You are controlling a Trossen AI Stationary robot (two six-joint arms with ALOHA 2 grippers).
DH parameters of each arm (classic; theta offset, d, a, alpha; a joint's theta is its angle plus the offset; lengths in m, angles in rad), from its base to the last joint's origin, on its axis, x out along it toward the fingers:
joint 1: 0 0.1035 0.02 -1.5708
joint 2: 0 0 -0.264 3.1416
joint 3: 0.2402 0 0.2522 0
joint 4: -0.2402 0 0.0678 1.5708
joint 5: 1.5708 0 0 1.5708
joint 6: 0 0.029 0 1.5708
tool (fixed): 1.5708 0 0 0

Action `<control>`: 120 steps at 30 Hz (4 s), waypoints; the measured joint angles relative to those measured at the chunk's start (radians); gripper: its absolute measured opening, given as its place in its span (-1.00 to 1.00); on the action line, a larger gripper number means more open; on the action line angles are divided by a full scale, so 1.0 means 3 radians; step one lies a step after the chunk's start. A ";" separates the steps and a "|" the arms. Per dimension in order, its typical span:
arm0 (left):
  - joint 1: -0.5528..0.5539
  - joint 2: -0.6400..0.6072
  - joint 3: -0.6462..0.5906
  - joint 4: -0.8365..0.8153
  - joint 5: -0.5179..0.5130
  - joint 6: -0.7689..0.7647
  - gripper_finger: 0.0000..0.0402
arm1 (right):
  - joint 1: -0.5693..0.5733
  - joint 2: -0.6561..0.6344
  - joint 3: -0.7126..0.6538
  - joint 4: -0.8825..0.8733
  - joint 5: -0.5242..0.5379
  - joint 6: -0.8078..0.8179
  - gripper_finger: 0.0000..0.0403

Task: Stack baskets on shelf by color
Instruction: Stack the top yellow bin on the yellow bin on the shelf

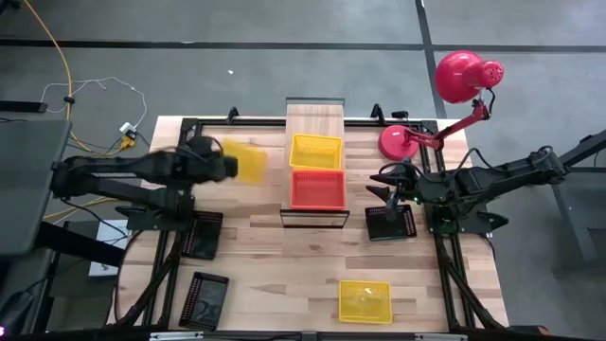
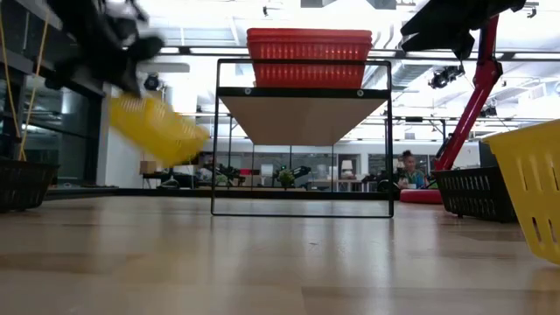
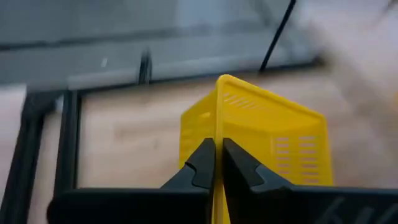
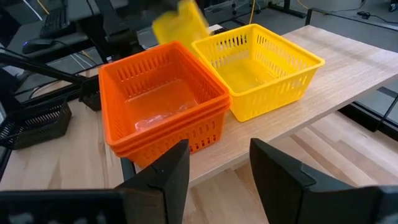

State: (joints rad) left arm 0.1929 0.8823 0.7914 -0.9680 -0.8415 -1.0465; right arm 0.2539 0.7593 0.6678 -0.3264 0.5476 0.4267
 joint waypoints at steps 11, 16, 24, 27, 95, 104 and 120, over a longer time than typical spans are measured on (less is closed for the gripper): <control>-0.0199 0.0058 0.0433 0.1904 0.0139 0.1131 -1.00 | 0.0000 -0.0001 0.0000 0.0006 0.0013 0.0077 -0.22; -0.0297 0.0438 0.0431 0.2652 0.0147 0.1346 -1.00 | 0.0000 0.0000 0.0000 0.0008 0.0022 0.0098 -0.22; -0.0261 0.1059 0.0431 0.3552 0.0150 0.1409 -1.00 | 0.0000 0.0000 0.0000 0.0008 0.0090 0.0146 -0.22; -0.0229 0.1257 0.0431 0.3785 0.0156 0.1405 -1.00 | 0.0000 -0.0001 0.0000 0.0008 0.0090 0.0145 -0.22; -0.0391 0.0160 -0.0332 0.3724 0.1269 0.2783 -0.22 | -0.0001 0.0019 0.0000 0.0084 0.0288 0.0159 -0.22; -0.0634 -0.0319 -0.1681 0.5235 0.1171 0.2878 -0.44 | -0.0391 0.0473 0.0001 0.0976 0.0424 0.0103 -0.33; -0.1189 -0.0370 -0.1888 0.5149 0.0983 0.3236 -1.00 | -0.1440 0.1701 0.0910 0.1096 -0.0030 -0.0027 -0.97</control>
State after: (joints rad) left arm -0.1637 0.7713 0.2249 0.5766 -0.5467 -0.0755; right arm -0.1781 1.2696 0.9407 0.0024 0.5387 0.4187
